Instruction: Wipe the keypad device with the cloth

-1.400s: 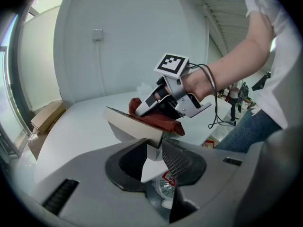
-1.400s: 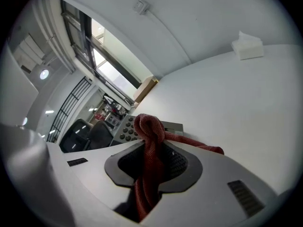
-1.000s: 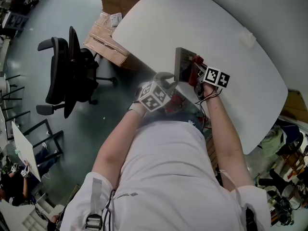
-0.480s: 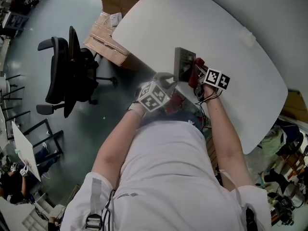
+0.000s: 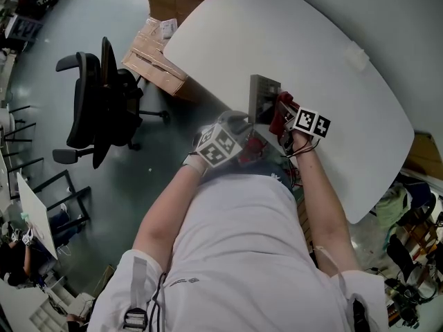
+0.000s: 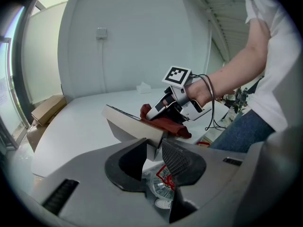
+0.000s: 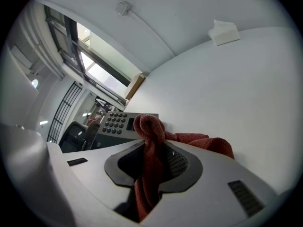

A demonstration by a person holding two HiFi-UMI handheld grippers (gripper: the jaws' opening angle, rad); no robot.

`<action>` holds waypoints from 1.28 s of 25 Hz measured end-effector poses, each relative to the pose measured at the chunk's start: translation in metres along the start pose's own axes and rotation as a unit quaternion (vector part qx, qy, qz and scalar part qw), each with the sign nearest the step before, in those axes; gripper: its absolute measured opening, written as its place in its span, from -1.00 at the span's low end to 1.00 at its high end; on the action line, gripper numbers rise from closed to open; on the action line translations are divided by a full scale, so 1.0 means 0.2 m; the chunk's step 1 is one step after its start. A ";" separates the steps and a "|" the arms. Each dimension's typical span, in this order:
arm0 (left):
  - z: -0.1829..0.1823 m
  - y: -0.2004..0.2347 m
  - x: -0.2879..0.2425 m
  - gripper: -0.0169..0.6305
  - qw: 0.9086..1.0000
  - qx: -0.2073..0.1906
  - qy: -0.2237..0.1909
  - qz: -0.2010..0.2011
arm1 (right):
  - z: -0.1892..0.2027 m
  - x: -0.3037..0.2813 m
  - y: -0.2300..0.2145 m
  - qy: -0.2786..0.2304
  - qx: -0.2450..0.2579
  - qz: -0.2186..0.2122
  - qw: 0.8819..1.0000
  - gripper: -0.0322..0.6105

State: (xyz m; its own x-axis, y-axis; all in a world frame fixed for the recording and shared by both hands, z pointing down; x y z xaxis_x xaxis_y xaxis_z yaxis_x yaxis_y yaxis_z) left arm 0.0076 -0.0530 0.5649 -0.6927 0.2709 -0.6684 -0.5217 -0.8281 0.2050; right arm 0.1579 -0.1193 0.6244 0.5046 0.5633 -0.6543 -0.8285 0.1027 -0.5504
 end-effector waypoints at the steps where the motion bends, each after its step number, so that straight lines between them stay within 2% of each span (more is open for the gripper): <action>1: 0.00 0.00 0.00 -0.63 1.000 -0.001 0.000 0.000 | -0.01 0.00 0.01 0.002 0.006 0.000 1.000 -0.62; 5: 0.00 0.00 0.00 -0.63 1.000 -0.002 -0.001 0.001 | -0.11 0.01 0.08 -0.016 0.030 -0.007 0.999 -0.62; 12: 0.00 0.00 0.00 -0.63 1.000 0.001 -0.004 0.004 | -0.31 -0.01 0.35 -0.054 0.066 -0.060 0.995 -0.62; 17: 0.00 0.00 0.00 -0.63 1.000 0.002 -0.003 0.006 | -0.39 -0.06 0.51 -0.064 0.084 -0.080 0.991 -0.62; 24: 0.00 0.00 0.00 -0.63 1.000 0.004 -0.004 0.009 | -0.40 -0.14 0.55 -0.058 0.095 -0.070 0.991 -0.62; 32: 0.00 0.00 -0.01 -0.63 1.000 0.004 -0.007 0.013 | -0.39 -0.15 0.49 -0.067 0.109 -0.047 0.991 -0.62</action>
State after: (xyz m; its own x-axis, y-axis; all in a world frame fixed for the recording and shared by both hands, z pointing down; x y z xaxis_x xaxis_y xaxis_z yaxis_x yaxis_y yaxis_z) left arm 0.0081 -0.0537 0.5666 -0.7129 0.2552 -0.6532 -0.5073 -0.8308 0.2291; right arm 0.0807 -0.1909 0.5502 0.5575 0.6456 -0.5220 -0.8194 0.3270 -0.4708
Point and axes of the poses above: the fingertips, and each gripper's own axes: x backward along the fingers, y to its left, z out of its underside, the point moved 3 cm from there along x, backward along the fingers, and after that the axes turned 10 degrees about x, right-handed, at the moved point
